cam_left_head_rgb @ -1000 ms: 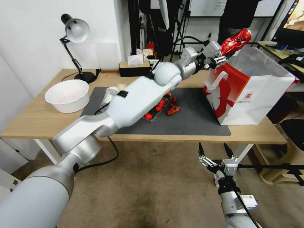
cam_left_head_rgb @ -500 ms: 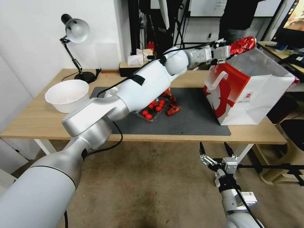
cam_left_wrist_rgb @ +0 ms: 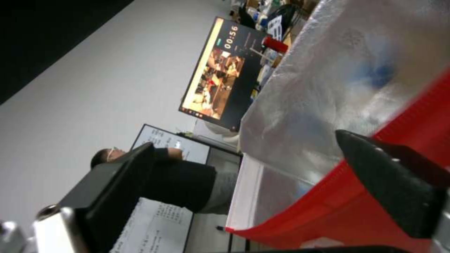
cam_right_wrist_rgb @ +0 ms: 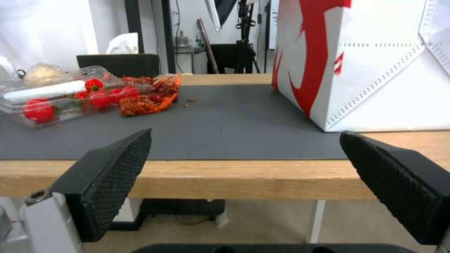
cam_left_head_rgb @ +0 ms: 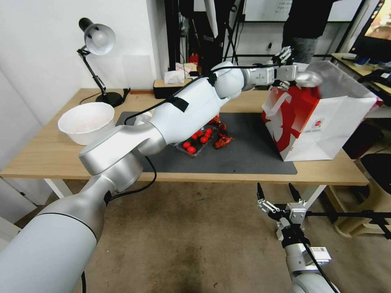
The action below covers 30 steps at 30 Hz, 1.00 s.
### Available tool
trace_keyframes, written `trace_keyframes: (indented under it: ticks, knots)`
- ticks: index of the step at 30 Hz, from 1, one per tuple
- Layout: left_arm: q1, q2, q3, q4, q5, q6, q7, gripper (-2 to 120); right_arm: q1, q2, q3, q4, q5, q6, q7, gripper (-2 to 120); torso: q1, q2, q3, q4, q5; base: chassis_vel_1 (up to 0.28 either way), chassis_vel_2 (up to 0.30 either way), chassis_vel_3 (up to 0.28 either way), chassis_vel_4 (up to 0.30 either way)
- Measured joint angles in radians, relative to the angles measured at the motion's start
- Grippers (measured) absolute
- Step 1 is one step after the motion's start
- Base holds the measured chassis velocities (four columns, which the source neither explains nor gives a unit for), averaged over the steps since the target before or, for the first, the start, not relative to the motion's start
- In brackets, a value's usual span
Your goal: Pick up the trash from the table and place it into the takeout bag.
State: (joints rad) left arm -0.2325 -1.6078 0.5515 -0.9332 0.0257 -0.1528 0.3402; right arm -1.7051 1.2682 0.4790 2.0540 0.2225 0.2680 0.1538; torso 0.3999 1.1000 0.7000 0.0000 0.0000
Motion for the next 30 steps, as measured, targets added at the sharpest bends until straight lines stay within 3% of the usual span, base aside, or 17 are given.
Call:
trace_keyframes:
  ticks: [12, 15, 20, 22, 23, 25, 26, 29, 30]
  knots:
    - [0.008, 0.005, -0.010, -0.007, -0.046, 0.013, -0.014, 100, -0.002, 0.004, 0.000, 0.005, -0.001, 0.001, 0.000, 100, 0.000, 0.000, 0.000, -0.0001, 0.0000, 0.000, 0.000, 0.000, 0.000]
    - [0.026, 0.022, -0.026, -0.036, -0.145, 0.051, -0.037, 100, -0.004, 0.004, 0.000, 0.005, -0.002, 0.001, 0.000, 100, 0.000, 0.000, 0.000, 0.0000, -0.0001, 0.000, 0.000, 0.000, 0.000]
    - [0.040, 0.034, -0.034, -0.056, -0.202, 0.076, -0.054, 100, -0.005, 0.004, 0.000, 0.005, -0.002, 0.002, 0.000, 100, 0.000, 0.000, 0.000, -0.0001, 0.0000, 0.000, 0.000, 0.000, 0.000]
    - [0.073, 0.063, -0.053, -0.103, -0.315, 0.138, -0.095, 100, -0.005, 0.005, 0.000, 0.006, -0.002, 0.002, 0.000, 100, 0.000, 0.000, 0.000, -0.0003, 0.0000, 0.000, 0.000, 0.000, 0.000]
    - [0.073, 0.063, -0.053, -0.103, -0.315, 0.138, -0.095, 100, -0.005, 0.005, 0.000, 0.006, -0.002, 0.002, 0.000, 100, 0.000, 0.000, 0.000, -0.0003, 0.0000, 0.000, 0.000, 0.000, 0.000]
    - [0.120, 0.104, -0.082, -0.168, -0.421, 0.229, -0.179, 100, -0.005, 0.004, 0.001, 0.006, -0.002, 0.002, 0.000, 100, 0.000, 0.000, 0.000, 0.0003, -0.0002, 0.000, 0.000, 0.000, 0.000]
    - [0.120, 0.104, -0.082, -0.168, -0.421, 0.229, -0.179, 100, -0.005, 0.004, 0.001, 0.006, -0.002, 0.002, 0.000, 100, 0.000, 0.000, 0.000, 0.0003, -0.0002, 0.000, 0.000, 0.000, 0.000]
    - [0.221, 0.167, -0.142, -0.304, -0.534, 0.395, -0.412, 100, 0.000, 0.003, 0.001, 0.004, -0.002, 0.002, 0.001, 100, 0.000, 0.000, 0.000, 0.0002, -0.0002, 0.000, 0.000, 0.000, 0.000]
    - [0.221, 0.167, -0.142, -0.304, -0.534, 0.395, -0.412, 100, 0.000, 0.003, 0.001, 0.004, -0.002, 0.002, 0.001, 100, 0.000, 0.000, 0.000, 0.0002, -0.0002, 0.000, 0.000, 0.000, 0.000]
